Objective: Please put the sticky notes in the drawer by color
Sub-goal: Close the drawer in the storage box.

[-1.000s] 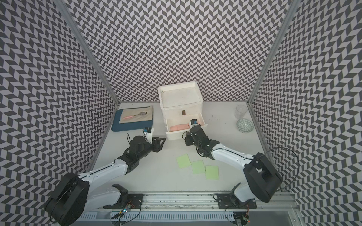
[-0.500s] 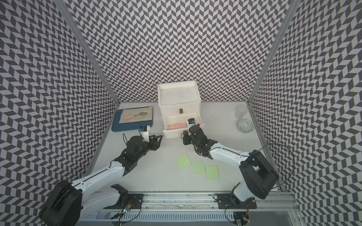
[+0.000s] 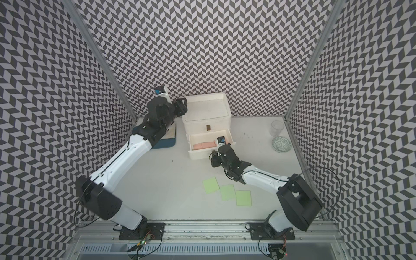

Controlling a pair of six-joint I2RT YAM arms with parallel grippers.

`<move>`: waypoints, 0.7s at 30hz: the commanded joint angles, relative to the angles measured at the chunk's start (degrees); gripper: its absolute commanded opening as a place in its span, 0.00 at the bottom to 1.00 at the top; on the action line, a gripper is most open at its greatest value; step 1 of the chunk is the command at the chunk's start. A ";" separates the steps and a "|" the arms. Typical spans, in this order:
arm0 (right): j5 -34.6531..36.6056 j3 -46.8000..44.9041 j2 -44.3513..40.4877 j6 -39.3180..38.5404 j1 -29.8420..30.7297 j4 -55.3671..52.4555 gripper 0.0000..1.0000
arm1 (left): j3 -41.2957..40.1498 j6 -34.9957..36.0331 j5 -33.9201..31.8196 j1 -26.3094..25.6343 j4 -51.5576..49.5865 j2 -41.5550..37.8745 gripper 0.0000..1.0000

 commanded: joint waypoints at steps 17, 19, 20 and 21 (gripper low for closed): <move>-2.75 -1.72 -5.80 -0.23 -0.64 6.68 0.06 | 17.99 1.07 6.47 5.53 -25.52 19.92 0.39; -2.52 -1.15 -5.13 -0.16 -0.79 6.82 0.06 | 14.05 1.01 7.95 5.53 -23.26 17.96 0.28; -2.67 -0.63 -4.61 -0.13 -0.91 6.84 0.06 | 11.96 1.06 8.81 5.36 -21.98 17.06 0.23; -2.84 0.08 -4.07 -0.15 -1.00 6.85 0.06 | 10.44 1.25 9.43 5.37 -21.00 16.55 0.21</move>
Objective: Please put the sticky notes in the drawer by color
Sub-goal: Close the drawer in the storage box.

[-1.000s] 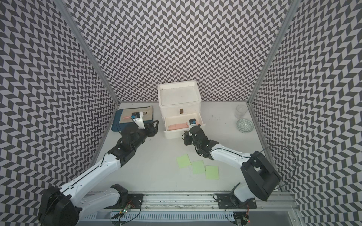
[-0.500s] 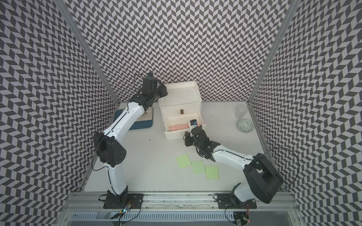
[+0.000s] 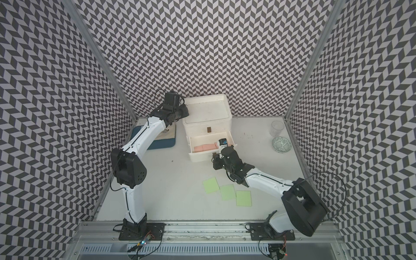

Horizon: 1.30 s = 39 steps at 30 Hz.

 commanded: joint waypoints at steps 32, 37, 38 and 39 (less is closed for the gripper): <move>-1.64 7.35 6.41 3.62 -4.46 20.09 0.06 | -9.44 4.72 5.04 -8.56 -12.56 -10.68 0.03; 0.91 3.33 5.46 4.80 -4.17 27.96 0.09 | -11.14 4.51 3.96 -8.64 -12.12 -12.60 0.04; 1.74 2.35 5.45 5.09 -4.00 30.04 0.09 | -11.38 4.33 4.26 -8.64 -12.11 -12.84 0.04; 2.72 1.22 5.82 5.43 -3.81 32.62 0.10 | -11.62 4.20 4.69 -8.74 -11.82 -13.04 0.05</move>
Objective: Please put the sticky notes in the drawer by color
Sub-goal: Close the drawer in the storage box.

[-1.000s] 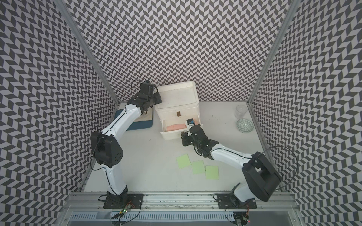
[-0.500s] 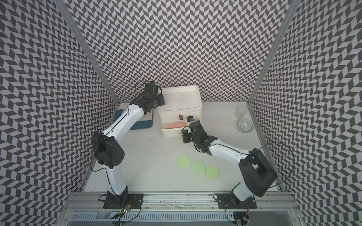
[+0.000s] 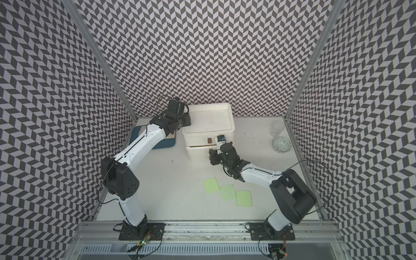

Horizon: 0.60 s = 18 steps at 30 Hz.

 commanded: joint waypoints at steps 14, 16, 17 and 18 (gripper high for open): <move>12.01 -7.76 -2.22 4.63 1.09 30.63 0.37 | -1.70 1.21 10.21 -3.01 -8.34 -4.94 0.12; 11.16 -9.39 -5.58 4.06 1.29 28.30 0.38 | -1.70 1.39 9.70 -3.08 -8.19 -5.57 0.15; 11.38 -10.25 -7.52 3.86 1.56 27.28 0.39 | -1.79 1.48 9.58 -3.03 -8.16 -5.83 0.16; 11.27 -11.08 -9.69 3.75 1.83 25.36 0.40 | -1.92 1.55 9.49 -3.00 -7.90 -6.15 0.17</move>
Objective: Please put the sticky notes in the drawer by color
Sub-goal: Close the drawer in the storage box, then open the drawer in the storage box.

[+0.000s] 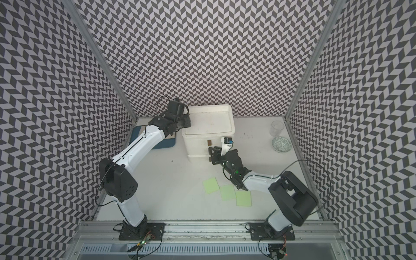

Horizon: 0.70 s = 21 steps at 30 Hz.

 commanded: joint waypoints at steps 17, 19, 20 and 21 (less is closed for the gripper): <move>-3.94 9.04 -7.86 1.55 0.33 -18.79 0.61 | -6.46 0.16 12.58 -2.18 -2.31 -8.95 0.30; -0.72 9.24 -8.24 0.66 0.33 -19.70 0.61 | -7.05 0.42 12.01 -1.98 -2.24 -9.39 0.30; 1.02 9.16 -8.56 0.41 0.14 -20.08 0.61 | -7.29 0.51 11.91 -1.79 -2.35 -9.60 0.30; 1.92 8.99 -8.94 0.17 -0.19 -20.20 0.61 | -7.44 0.56 11.91 -1.50 -2.30 -9.67 0.30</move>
